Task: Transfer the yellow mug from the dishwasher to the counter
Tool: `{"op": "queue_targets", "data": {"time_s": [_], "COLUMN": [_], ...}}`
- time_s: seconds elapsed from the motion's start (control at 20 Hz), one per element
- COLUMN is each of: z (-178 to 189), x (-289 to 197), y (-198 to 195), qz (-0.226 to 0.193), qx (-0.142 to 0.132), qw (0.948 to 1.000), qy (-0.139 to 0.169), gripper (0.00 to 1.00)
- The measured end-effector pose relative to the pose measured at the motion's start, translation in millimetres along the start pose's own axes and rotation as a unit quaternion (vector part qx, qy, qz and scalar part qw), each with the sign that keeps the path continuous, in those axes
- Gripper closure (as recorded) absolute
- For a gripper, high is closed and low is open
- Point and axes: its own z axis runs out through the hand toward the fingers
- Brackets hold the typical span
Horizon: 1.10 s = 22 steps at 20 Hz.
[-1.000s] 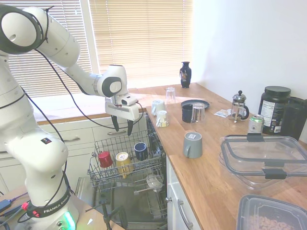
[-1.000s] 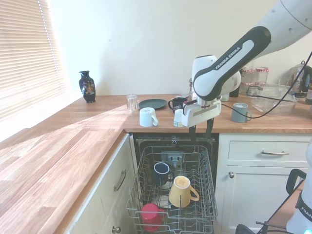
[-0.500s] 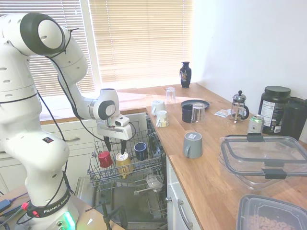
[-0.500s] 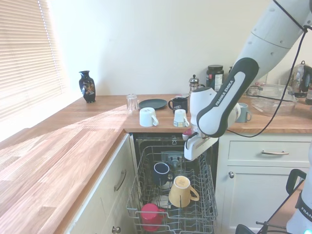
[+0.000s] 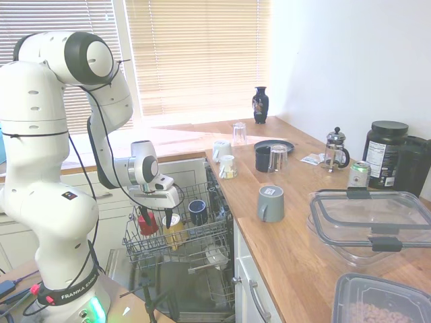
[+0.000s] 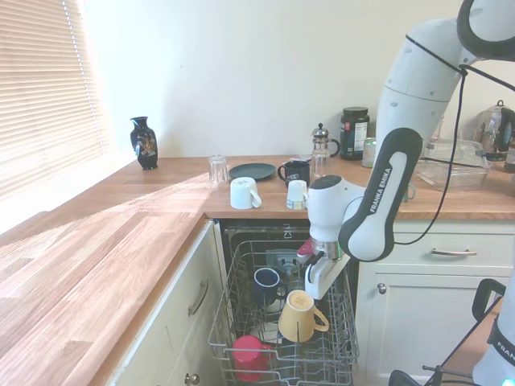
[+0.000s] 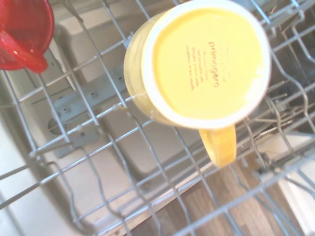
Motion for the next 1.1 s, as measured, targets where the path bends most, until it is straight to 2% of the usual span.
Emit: {"op": "queue_targets", "data": {"time_s": [0.3, 1.1], "z": [29, 86], "x": [13, 37], "y": [-17, -27], "qz": [-0.010, -0.031], "qx": [-0.004, 0.025], "qw": [0.9999, 0.9987], "qy": [0.012, 0.032], "gripper": [0.00, 0.00]}}
